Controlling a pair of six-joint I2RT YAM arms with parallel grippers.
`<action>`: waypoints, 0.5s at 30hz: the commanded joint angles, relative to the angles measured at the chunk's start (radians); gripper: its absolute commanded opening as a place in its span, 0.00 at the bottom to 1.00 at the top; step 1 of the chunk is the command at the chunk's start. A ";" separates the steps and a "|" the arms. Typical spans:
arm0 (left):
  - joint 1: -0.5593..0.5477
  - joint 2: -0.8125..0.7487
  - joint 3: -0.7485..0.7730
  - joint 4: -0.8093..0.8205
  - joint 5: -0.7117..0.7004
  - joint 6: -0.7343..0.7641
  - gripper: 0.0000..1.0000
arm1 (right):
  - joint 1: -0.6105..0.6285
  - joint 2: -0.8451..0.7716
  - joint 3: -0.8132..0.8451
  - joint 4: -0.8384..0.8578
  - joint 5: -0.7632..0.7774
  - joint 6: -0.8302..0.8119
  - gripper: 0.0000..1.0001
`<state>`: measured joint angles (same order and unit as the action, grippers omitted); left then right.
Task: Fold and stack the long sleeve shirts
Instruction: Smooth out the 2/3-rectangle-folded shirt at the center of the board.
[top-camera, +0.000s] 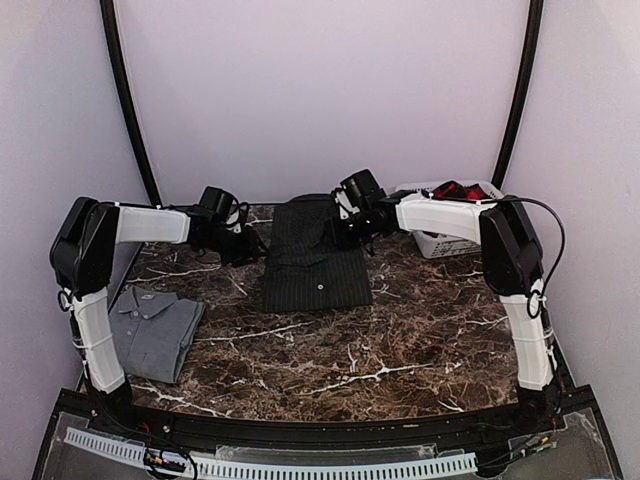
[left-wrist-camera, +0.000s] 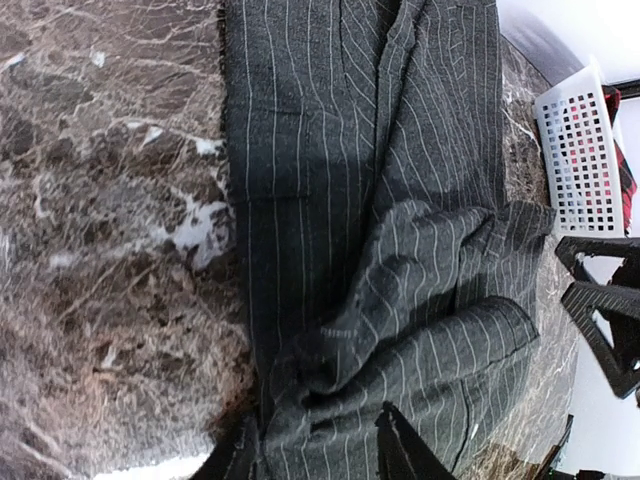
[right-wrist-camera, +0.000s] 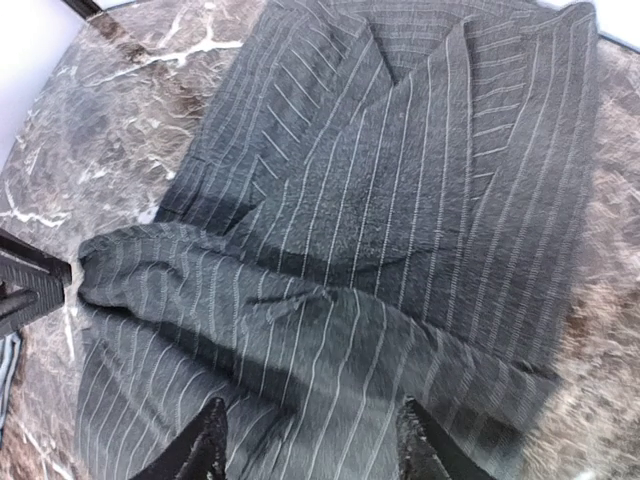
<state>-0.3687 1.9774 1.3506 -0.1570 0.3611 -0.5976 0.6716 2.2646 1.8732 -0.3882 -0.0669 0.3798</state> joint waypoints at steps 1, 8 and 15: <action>0.004 -0.124 -0.133 0.101 0.019 -0.037 0.41 | -0.019 -0.110 -0.070 0.062 0.040 -0.007 0.57; 0.004 -0.082 -0.165 0.149 0.040 -0.062 0.40 | -0.018 -0.182 -0.161 0.092 0.002 0.019 0.56; 0.004 0.002 -0.105 0.197 0.073 -0.094 0.39 | 0.045 -0.243 -0.264 0.124 -0.006 0.031 0.54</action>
<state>-0.3687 1.9377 1.2045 -0.0059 0.4053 -0.6670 0.6689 2.0754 1.6463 -0.3141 -0.0593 0.3962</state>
